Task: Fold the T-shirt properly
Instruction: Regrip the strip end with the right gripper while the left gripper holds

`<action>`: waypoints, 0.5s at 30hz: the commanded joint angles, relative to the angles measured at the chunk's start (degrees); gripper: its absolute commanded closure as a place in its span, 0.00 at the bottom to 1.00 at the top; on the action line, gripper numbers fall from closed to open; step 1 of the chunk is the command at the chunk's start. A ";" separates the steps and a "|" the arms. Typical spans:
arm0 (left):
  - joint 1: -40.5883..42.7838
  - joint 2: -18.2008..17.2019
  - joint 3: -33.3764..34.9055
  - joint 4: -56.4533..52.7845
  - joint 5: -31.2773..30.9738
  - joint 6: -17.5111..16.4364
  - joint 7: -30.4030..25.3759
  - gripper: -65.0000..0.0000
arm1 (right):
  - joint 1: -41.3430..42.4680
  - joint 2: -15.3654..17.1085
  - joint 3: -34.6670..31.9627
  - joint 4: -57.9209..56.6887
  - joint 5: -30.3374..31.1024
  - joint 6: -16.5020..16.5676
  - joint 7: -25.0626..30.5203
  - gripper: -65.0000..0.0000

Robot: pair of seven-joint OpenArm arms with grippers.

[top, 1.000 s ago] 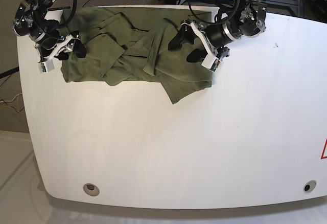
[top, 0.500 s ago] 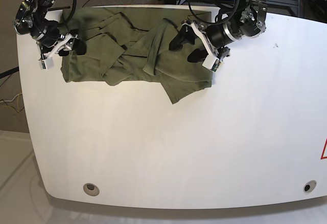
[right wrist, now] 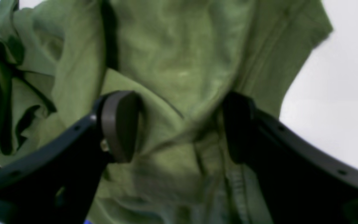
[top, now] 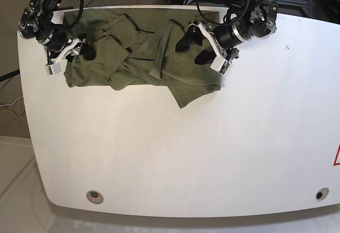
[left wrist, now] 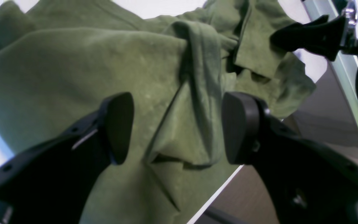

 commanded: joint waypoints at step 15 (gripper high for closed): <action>-0.19 0.00 -0.01 0.93 -1.18 -0.22 -1.49 0.36 | 1.16 2.65 0.16 -11.54 0.40 0.30 1.91 0.34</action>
